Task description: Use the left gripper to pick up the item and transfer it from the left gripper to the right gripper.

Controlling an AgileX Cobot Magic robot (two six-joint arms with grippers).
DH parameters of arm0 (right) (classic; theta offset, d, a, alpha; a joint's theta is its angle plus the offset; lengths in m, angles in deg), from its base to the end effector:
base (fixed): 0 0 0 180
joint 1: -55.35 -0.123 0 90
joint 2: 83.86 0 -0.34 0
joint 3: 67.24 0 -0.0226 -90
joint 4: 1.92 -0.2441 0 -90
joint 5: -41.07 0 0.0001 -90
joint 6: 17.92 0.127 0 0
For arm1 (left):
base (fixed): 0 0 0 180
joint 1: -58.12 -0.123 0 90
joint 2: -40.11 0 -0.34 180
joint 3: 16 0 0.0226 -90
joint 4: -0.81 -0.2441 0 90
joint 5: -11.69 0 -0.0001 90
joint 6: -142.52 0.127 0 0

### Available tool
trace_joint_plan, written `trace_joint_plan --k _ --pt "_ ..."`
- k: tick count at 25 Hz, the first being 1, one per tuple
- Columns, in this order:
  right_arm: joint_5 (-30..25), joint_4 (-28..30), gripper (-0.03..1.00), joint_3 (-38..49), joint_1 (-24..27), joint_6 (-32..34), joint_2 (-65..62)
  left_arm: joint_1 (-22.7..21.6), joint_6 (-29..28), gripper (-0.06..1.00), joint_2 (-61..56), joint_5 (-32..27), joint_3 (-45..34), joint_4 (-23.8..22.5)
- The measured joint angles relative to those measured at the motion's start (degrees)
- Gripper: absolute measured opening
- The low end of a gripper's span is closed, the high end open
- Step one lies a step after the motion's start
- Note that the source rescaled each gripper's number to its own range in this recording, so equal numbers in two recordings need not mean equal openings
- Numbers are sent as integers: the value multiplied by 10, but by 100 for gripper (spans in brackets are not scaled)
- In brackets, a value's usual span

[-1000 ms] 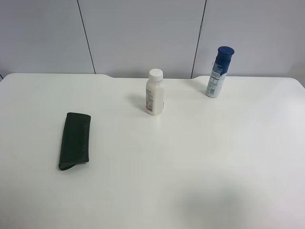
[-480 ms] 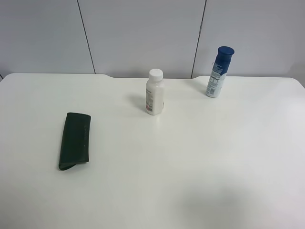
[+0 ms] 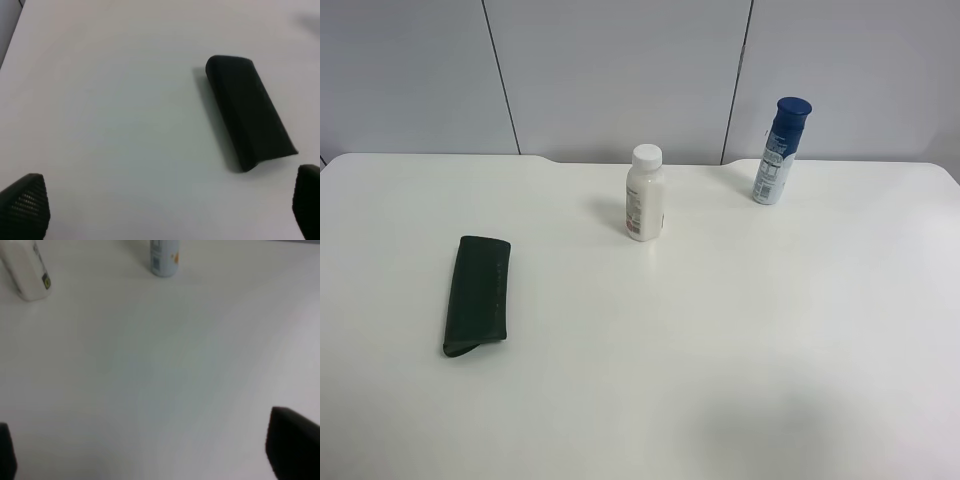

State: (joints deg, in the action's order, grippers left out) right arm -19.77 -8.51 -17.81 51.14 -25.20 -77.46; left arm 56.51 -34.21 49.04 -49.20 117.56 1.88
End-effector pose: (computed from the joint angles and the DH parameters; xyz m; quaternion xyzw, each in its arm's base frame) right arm -0.0364 0.0101 0.2602 -0.0876 0.8452 0.0434 0.5254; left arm -0.0340 -0.0030 0.2768 0.0128 0.8491 0.0132 0.5279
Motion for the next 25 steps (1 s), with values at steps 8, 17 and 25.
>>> trace_joint_plan --k 8,17,25 --pt "0 0 100 0 0 0 0 0 -13 99 206 -44 104 -11" --pt "0 0 100 0 0 0 0 0 -16 99 412 -16 136 40" --pt "0 0 100 0 0 0 0 1 -33 99 579 32 136 124"
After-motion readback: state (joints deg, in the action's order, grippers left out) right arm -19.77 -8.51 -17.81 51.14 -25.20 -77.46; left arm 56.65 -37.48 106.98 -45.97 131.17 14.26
